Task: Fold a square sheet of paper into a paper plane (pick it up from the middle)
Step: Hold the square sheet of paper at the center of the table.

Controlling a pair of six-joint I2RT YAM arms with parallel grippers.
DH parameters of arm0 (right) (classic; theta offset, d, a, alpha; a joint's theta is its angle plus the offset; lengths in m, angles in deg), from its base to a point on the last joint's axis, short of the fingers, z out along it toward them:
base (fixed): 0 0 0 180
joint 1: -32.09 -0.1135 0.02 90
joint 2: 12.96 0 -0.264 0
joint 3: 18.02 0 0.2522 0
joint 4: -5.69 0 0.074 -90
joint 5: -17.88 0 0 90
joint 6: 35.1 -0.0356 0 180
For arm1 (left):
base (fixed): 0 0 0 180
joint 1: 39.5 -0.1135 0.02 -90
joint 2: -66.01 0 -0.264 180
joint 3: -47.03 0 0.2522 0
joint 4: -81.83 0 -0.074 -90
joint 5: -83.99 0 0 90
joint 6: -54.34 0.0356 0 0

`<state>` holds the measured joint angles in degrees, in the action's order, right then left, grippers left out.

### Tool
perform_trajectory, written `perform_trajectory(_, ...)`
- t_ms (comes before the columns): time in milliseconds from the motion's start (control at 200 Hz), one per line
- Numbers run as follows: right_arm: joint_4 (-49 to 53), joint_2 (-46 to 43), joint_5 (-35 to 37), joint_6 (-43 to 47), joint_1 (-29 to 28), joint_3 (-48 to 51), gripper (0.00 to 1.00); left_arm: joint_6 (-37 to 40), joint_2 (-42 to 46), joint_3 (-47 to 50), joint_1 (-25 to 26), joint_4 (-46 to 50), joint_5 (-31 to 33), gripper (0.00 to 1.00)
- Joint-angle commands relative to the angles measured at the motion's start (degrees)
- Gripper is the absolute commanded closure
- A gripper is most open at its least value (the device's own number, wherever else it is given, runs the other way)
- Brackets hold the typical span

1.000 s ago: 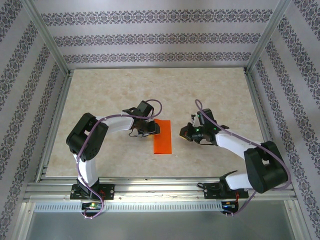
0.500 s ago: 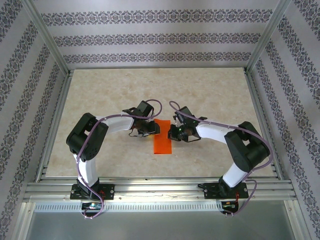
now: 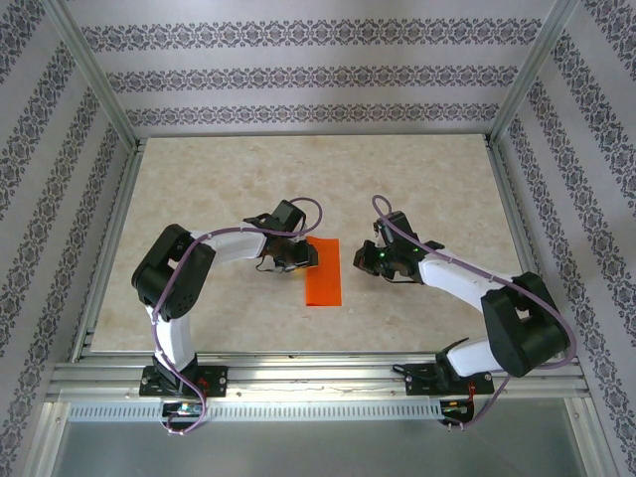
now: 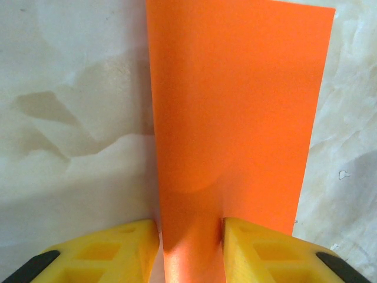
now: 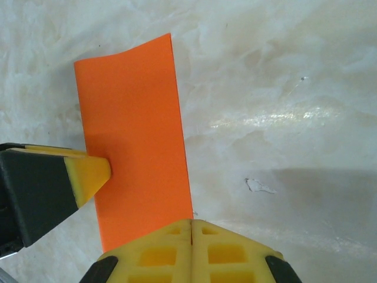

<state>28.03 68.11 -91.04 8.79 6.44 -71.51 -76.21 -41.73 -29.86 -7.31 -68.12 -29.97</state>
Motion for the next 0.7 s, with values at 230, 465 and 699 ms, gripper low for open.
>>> perform_trajectory(230, -2.6, 3.8, -4.7, -0.2, -2.5, -2.7, 1.0, 0.6, -3.5, 1.9, 0.0, 1.0, 5.6, 0.62)
perform_trajectory(465, -0.2, 12.3, -3.5, 1.2, -6.8, -8.5, 1.0, 0.2, -3.4, 2.4, 0.0, 0.6, 5.9, 0.62)
perform_trajectory(699, 1.6, 16.3, -2.0, 2.2, -8.1, -10.4, 1.0, 0.2, -3.3, 2.9, 0.0, 0.3, 5.9, 0.62)
